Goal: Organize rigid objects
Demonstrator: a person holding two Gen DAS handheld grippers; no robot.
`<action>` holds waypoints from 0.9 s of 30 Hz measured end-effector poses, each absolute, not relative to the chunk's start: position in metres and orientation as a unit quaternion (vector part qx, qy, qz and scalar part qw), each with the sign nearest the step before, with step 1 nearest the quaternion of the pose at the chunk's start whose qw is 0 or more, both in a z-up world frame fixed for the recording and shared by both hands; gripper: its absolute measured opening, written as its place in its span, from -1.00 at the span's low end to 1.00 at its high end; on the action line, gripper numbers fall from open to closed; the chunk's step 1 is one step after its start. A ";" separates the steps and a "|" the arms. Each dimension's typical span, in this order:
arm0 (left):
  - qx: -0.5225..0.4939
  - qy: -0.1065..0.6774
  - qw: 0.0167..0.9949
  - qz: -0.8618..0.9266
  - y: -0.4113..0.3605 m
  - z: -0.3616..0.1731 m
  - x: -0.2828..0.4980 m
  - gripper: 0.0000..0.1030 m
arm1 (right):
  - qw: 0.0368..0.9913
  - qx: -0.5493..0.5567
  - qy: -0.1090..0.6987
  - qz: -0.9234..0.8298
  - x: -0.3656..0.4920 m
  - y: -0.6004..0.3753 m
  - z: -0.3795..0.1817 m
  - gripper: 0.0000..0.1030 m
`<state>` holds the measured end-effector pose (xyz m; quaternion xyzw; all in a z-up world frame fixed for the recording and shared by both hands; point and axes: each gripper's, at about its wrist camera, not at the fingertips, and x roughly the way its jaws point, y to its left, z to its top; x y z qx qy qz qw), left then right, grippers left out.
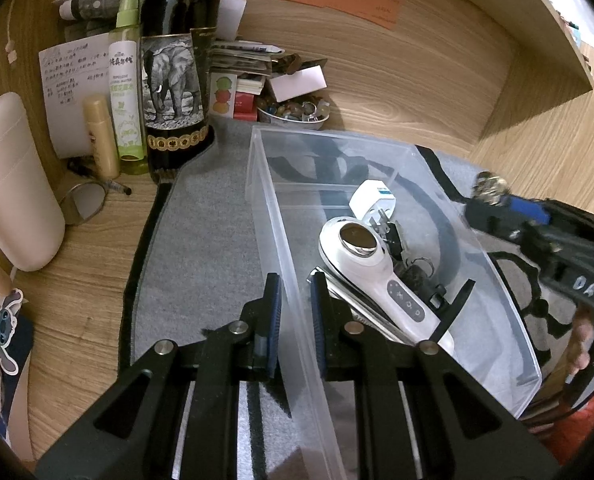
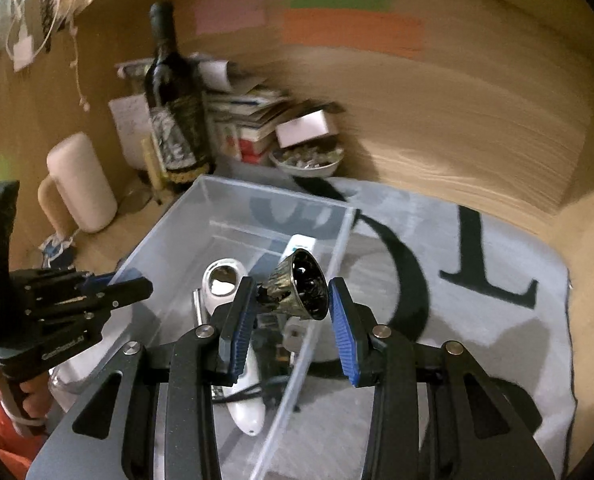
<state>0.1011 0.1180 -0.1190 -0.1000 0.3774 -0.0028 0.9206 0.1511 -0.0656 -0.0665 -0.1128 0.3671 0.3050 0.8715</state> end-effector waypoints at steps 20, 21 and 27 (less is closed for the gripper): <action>-0.102 0.390 0.915 0.011 0.118 -0.120 0.103 -0.71 | 0.844 -0.145 0.392 0.336 0.163 -0.045 -0.084 -0.03; -0.097 0.391 0.915 0.016 0.118 -0.120 0.102 -0.67 | 0.847 -0.140 0.387 0.337 0.161 -0.048 -0.081 -0.03; -0.088 0.374 0.922 0.047 0.118 -0.106 0.091 -0.17 | 0.864 -0.114 0.357 0.337 0.145 -0.070 -0.061 0.33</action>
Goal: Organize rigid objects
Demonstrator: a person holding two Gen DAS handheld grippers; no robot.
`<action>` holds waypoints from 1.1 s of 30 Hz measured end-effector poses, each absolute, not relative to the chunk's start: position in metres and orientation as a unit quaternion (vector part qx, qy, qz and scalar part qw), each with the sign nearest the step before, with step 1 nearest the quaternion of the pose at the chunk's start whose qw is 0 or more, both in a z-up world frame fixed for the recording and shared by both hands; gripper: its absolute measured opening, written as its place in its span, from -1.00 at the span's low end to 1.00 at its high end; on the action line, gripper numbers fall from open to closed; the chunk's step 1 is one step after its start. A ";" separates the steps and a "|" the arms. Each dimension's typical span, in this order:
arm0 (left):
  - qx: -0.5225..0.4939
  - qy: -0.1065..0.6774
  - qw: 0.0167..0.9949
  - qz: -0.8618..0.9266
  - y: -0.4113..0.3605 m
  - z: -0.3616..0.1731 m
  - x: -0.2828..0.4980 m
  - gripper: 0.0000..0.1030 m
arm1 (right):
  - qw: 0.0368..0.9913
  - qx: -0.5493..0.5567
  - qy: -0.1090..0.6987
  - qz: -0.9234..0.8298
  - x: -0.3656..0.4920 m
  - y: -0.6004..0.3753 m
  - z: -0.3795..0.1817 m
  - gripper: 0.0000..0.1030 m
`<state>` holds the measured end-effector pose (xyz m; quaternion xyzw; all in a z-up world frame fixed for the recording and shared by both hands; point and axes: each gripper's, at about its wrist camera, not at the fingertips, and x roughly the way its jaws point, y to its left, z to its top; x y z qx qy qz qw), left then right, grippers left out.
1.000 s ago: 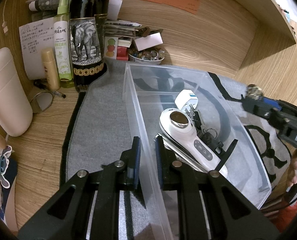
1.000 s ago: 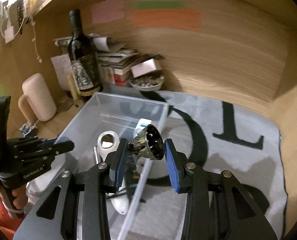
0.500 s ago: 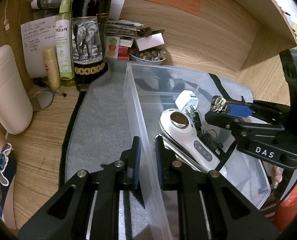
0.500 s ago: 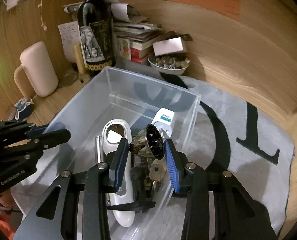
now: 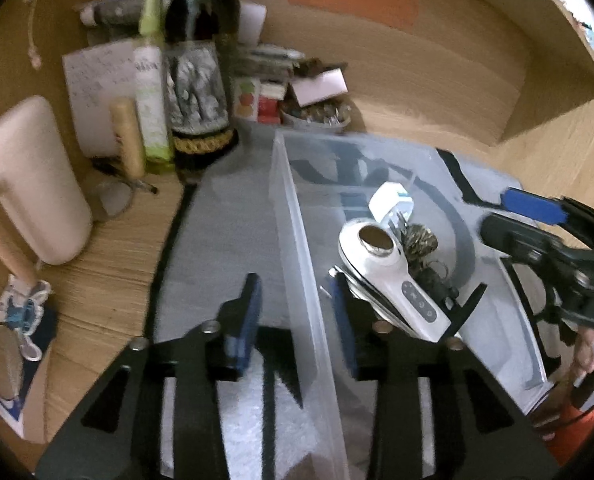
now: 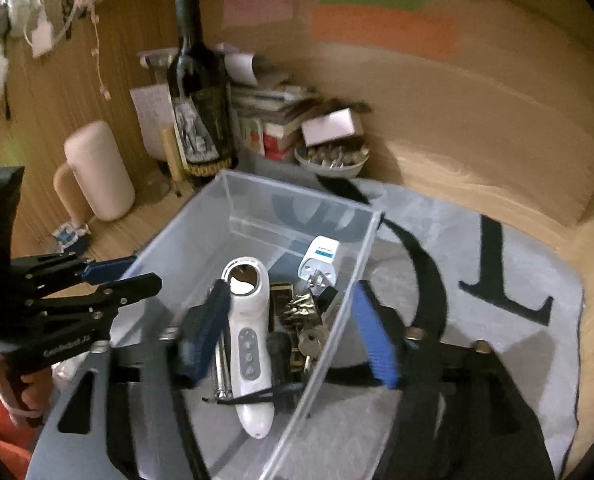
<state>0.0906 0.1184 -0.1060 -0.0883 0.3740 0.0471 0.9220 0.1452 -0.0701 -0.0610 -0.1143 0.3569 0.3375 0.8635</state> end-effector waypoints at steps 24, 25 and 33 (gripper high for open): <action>-0.041 0.142 0.988 0.049 0.040 0.002 -0.019 0.98 | 0.942 -0.066 0.173 0.280 0.042 -0.167 0.020 1.00; -0.040 0.135 0.989 0.049 0.038 0.003 -0.022 0.98 | 0.943 -0.064 0.168 0.279 0.039 -0.168 0.021 1.00; -0.025 0.120 0.992 0.040 0.030 0.008 -0.028 0.99 | 0.950 -0.057 0.151 0.269 0.029 -0.174 0.026 1.00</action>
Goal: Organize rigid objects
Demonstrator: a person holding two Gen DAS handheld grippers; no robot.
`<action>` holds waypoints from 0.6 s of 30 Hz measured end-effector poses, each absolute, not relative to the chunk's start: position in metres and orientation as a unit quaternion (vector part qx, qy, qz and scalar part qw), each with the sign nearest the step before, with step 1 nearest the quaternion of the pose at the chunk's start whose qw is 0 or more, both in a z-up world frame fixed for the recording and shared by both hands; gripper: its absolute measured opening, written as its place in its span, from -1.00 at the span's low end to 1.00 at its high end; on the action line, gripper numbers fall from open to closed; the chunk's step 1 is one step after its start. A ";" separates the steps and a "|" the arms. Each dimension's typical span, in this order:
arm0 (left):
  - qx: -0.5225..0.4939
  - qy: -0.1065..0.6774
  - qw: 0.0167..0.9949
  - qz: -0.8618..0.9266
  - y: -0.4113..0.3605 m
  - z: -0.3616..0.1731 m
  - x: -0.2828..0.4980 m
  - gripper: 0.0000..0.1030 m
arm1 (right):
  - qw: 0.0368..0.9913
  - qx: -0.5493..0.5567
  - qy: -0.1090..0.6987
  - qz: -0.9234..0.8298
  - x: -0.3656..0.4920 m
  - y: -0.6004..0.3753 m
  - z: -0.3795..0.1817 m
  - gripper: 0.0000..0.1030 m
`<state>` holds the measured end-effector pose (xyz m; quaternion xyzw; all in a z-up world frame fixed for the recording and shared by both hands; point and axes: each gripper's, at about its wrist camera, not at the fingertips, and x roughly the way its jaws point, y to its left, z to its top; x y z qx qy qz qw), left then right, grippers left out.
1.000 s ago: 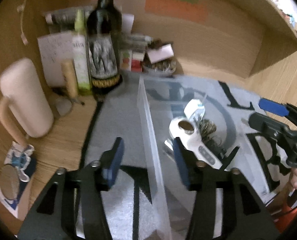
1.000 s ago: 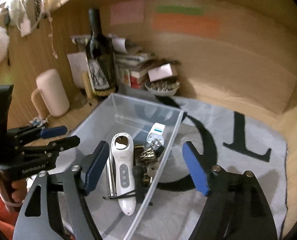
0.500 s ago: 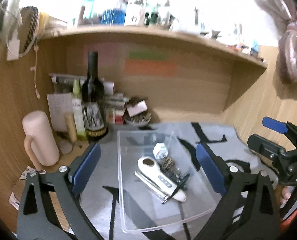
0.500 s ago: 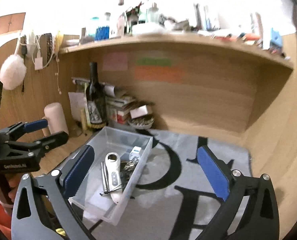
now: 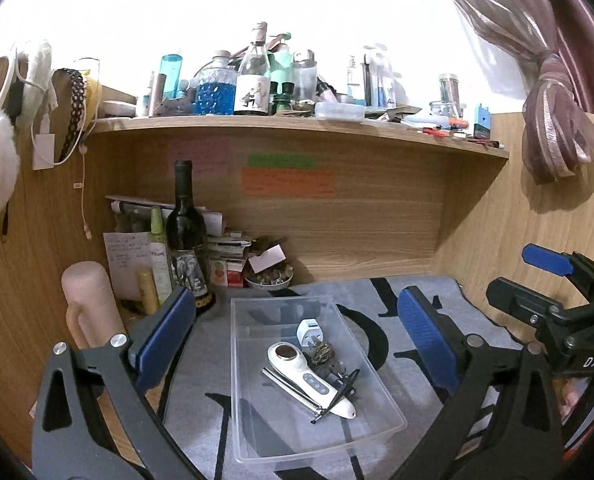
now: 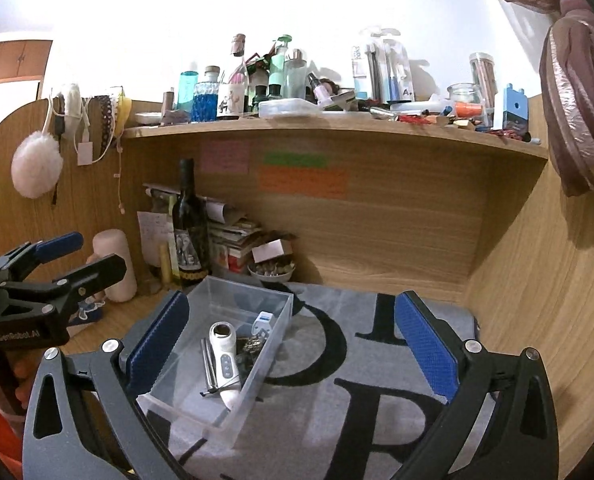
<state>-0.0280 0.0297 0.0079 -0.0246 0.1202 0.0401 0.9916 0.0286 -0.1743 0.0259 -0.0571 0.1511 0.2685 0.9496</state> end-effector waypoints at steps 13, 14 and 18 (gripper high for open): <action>-0.018 0.115 0.993 0.037 0.027 0.008 -0.028 1.00 | 0.953 -0.052 0.150 0.257 0.026 -0.178 0.026 1.00; -0.018 0.115 0.993 0.037 0.027 0.007 -0.028 1.00 | 0.953 -0.052 0.150 0.256 0.026 -0.178 0.026 1.00; -0.017 0.115 0.993 0.036 0.026 0.008 -0.028 1.00 | 0.953 -0.051 0.150 0.257 0.027 -0.178 0.026 1.00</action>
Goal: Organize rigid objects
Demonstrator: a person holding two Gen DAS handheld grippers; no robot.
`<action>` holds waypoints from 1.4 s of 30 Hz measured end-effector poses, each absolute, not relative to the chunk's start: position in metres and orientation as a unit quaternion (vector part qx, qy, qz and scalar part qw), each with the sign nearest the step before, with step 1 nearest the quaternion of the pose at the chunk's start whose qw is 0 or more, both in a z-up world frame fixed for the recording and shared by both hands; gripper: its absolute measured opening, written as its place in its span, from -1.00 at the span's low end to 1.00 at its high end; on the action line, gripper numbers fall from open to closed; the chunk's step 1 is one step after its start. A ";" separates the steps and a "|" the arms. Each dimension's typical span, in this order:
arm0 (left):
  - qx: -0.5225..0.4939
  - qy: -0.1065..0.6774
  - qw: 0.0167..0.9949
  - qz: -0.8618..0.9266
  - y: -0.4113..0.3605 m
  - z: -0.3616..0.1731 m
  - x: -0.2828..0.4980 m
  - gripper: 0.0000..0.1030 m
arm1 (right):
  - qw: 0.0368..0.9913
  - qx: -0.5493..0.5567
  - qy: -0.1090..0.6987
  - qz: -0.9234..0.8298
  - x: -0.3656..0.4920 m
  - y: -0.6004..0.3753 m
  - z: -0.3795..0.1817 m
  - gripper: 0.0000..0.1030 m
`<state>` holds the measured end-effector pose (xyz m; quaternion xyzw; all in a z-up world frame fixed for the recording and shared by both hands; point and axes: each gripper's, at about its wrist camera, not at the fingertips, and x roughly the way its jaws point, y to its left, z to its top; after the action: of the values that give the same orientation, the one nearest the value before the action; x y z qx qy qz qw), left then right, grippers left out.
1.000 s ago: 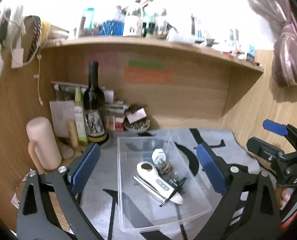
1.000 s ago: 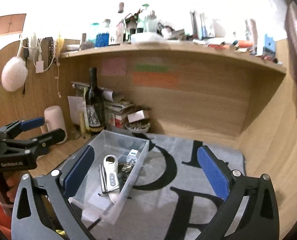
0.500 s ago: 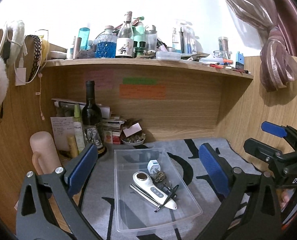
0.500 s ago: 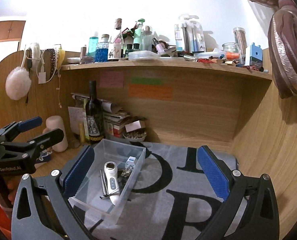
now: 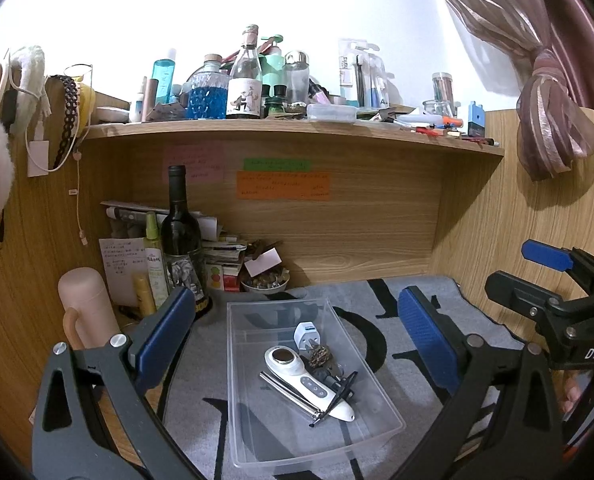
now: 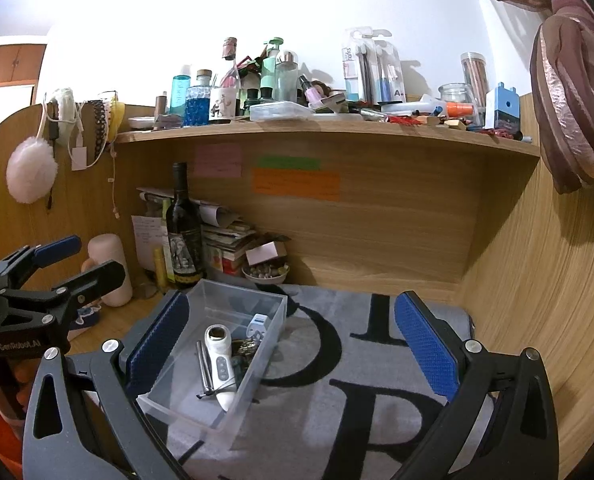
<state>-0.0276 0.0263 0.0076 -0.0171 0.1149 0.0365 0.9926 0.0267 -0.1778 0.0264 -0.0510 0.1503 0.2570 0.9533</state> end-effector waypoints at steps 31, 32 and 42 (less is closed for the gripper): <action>-0.015 0.118 0.992 0.033 0.026 0.007 -0.026 1.00 | 0.952 -0.060 0.149 0.260 0.032 -0.174 0.024 1.00; -0.015 0.118 0.992 0.032 0.026 0.007 -0.026 1.00 | 0.952 -0.059 0.149 0.260 0.032 -0.173 0.024 1.00; -0.019 0.121 0.992 0.022 0.027 0.006 -0.023 1.00 | 0.952 -0.060 0.150 0.260 0.033 -0.174 0.023 1.00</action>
<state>-0.0229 0.0270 0.0060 -0.0194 0.1211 0.0215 0.9922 0.0331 -0.1739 0.0235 -0.0596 0.1501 0.2602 0.9520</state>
